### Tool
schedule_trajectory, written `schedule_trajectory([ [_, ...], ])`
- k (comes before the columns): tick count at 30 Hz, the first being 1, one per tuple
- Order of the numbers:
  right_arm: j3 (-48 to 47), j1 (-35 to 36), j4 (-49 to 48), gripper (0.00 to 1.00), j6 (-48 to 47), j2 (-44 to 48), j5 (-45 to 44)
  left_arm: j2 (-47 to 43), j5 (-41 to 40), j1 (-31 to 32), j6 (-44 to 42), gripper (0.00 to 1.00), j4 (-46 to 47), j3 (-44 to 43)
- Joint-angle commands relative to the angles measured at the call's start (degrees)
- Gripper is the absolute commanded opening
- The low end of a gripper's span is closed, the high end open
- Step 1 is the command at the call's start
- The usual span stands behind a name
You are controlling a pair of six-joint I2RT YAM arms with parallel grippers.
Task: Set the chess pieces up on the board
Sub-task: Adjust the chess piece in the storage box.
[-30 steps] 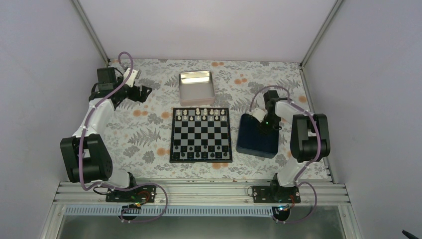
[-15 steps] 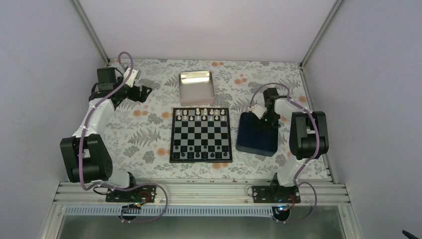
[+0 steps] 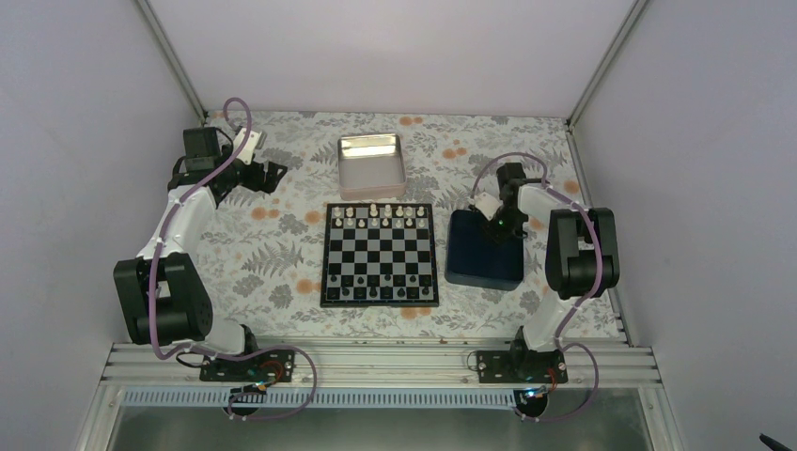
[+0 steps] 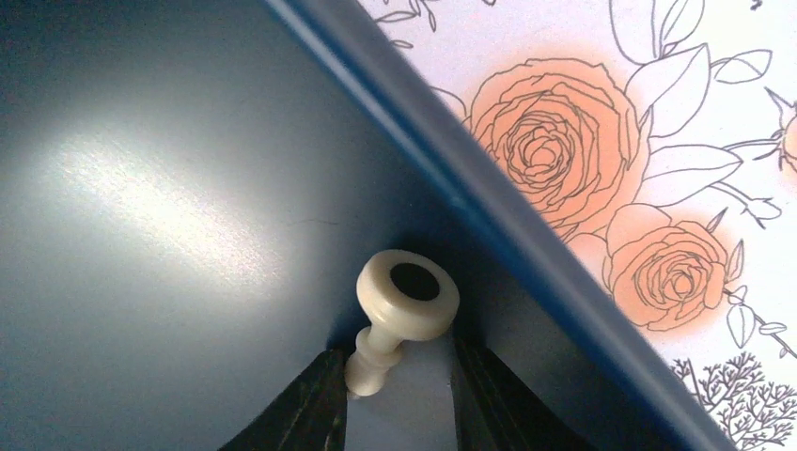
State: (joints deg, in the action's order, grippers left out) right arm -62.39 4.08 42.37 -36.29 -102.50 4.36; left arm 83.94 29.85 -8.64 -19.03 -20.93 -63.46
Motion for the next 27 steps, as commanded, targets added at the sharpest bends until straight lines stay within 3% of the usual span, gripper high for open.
schedule_trajectory([
  [1,-1.1,0.5,-1.6,0.32,1.1,-0.8,2.0,-0.8,1.5,-0.5,-1.0,0.98,0.4,0.2],
  [7,-1.2,1.3,-2.4,0.31,1.4,-0.3,1.7,-0.7,1.6,-0.5,-1.0,0.98,0.3,0.1],
  [19,-0.2,2.0,-3.6,0.08,1.2,-0.5,0.0,-0.7,1.8,-0.5,-1.1,0.98,0.3,0.1],
  [27,-1.8,4.7,7.2,0.07,-2.5,4.6,-6.2,-0.5,2.2,-0.5,-1.0,0.98,0.1,-0.1],
])
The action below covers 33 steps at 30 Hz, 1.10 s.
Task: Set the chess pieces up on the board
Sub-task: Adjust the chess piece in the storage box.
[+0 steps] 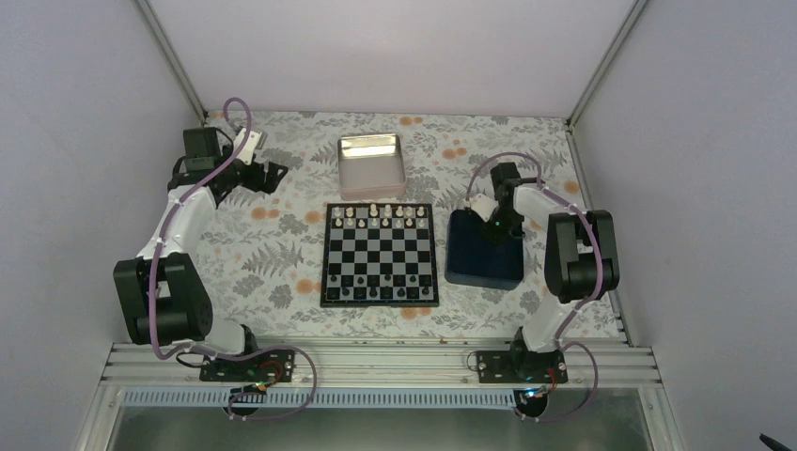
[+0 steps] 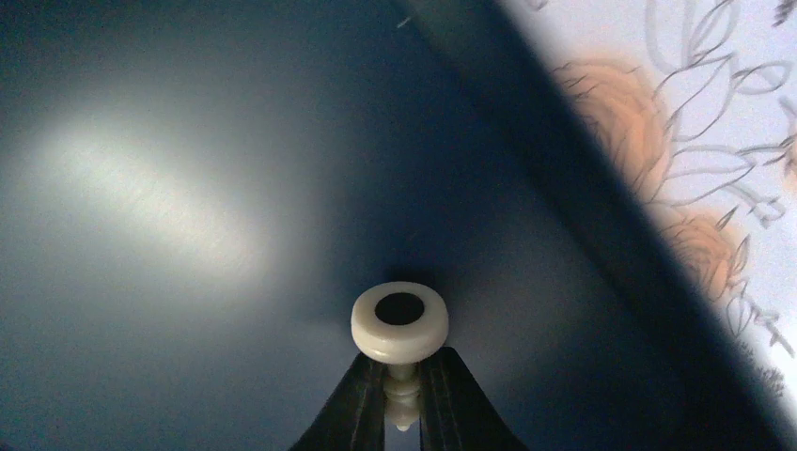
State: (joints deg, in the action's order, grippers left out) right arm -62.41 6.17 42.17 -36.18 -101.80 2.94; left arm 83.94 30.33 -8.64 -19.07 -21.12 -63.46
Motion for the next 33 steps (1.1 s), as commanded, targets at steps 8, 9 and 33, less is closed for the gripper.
schedule_trajectory([
  [8,-10.9,7.6,21.3,0.09,-5.6,2.8,-18.0,-0.8,2.3,-0.5,-1.1,0.98,0.2,-0.1],
  [9,-12.4,7.7,22.5,0.09,-5.9,1.9,-18.9,-0.9,2.3,-0.5,-1.1,0.98,0.2,0.0],
  [33,-16.4,12.4,31.6,0.17,-6.0,-8.8,-32.2,-1.1,2.7,-0.5,-1.8,0.98,0.2,0.2],
])
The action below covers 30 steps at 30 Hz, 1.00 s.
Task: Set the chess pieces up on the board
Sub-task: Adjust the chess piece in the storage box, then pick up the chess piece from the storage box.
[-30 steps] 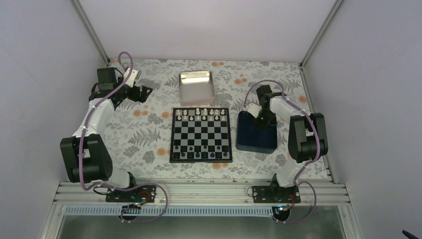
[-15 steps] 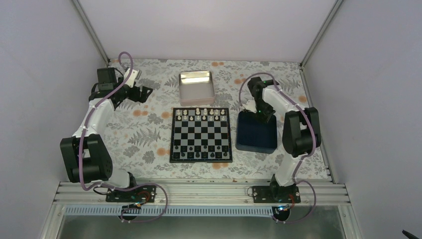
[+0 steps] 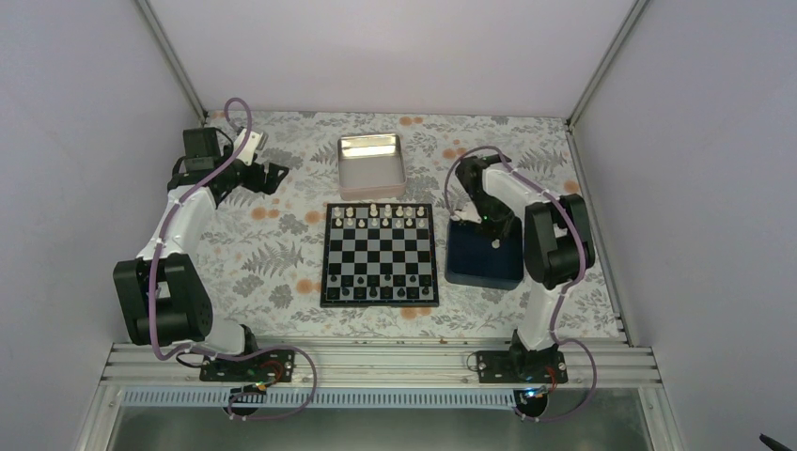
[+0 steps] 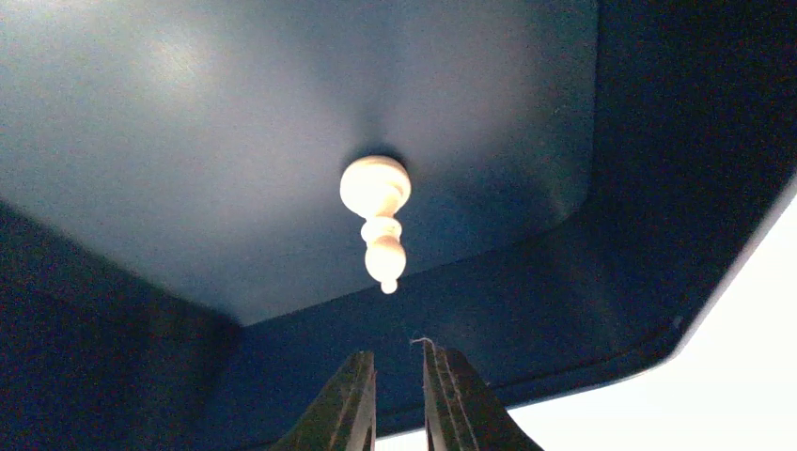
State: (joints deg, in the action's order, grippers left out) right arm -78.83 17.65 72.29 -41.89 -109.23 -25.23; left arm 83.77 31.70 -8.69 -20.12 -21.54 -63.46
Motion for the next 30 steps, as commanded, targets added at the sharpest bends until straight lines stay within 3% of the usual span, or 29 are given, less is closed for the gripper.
schedule_trajectory([
  [1,0.0,1.1,1.6,0.17,-0.3,-1.6,-4.2,-0.9,1.4,-0.5,-0.7,0.98,0.7,0.2],
  [5,-0.7,1.4,1.5,0.17,-0.3,-1.9,-4.3,-0.9,1.3,-0.5,-0.8,0.98,0.7,0.2],
  [9,-3.4,1.4,1.5,0.25,0.1,-0.6,-1.6,-0.8,1.1,-0.5,-0.8,0.98,0.7,0.2],
  [12,-3.2,0.9,1.5,0.42,-0.5,2.2,3.9,-0.9,1.0,-0.4,-0.8,0.98,0.8,0.3],
  [15,-2.4,-0.3,1.0,0.52,-0.3,4.3,9.4,-0.9,0.9,-0.5,-0.8,0.98,0.9,0.4],
  [20,0.3,-4.1,-4.5,0.53,-2.6,8.8,17.3,-1.2,0.9,-0.5,-0.5,0.98,1.1,0.5],
  [30,10.2,-8.2,-13.0,0.51,-4.3,10.3,18.7,-1.4,1.0,-0.5,-0.4,0.98,0.9,0.3],
])
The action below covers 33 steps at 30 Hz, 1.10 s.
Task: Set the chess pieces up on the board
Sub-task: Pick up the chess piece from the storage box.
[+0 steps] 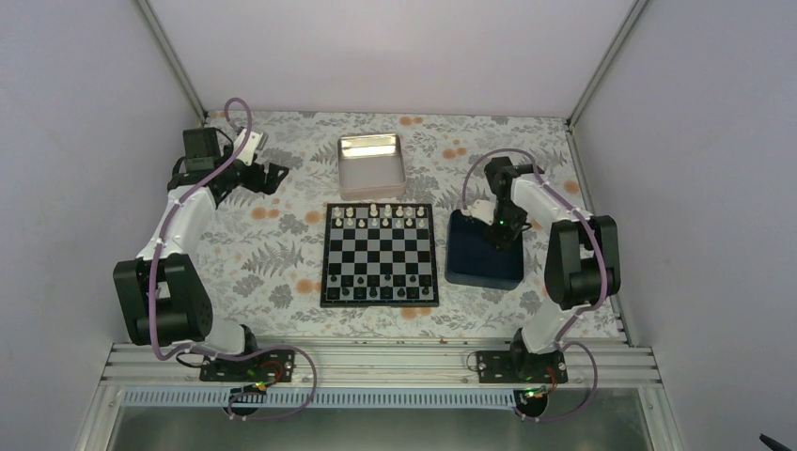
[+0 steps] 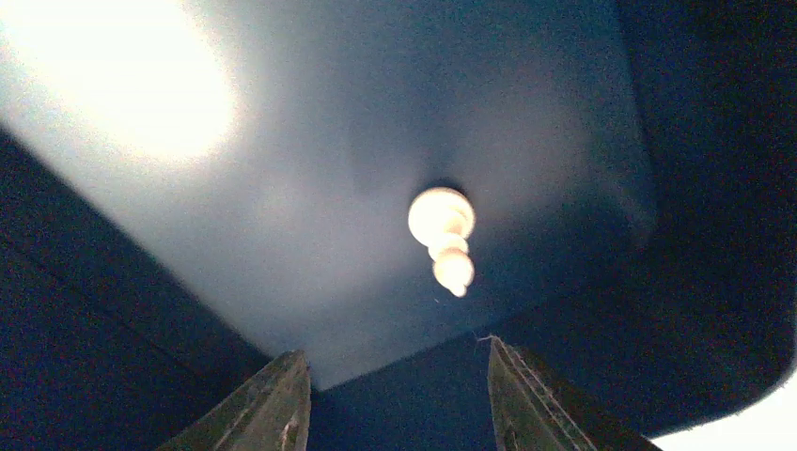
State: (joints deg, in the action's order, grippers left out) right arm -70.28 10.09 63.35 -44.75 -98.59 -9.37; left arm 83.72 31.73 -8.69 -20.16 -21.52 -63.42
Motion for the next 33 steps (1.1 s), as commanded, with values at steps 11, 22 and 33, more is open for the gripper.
schedule_trajectory([
  [11,2.6,-1.0,-7.5,0.44,-1.3,-3.3,4.2,-0.9,1.0,-0.4,-0.3,0.98,0.8,0.2],
  [22,2.9,-2.1,-7.8,0.37,-0.7,-4.3,3.6,-0.6,1.4,-0.5,-0.5,0.98,0.9,0.3],
  [33,2.1,-2.5,-7.5,0.09,-0.4,-4.5,3.6,-0.6,1.7,-0.5,-0.7,0.98,0.8,0.4],
])
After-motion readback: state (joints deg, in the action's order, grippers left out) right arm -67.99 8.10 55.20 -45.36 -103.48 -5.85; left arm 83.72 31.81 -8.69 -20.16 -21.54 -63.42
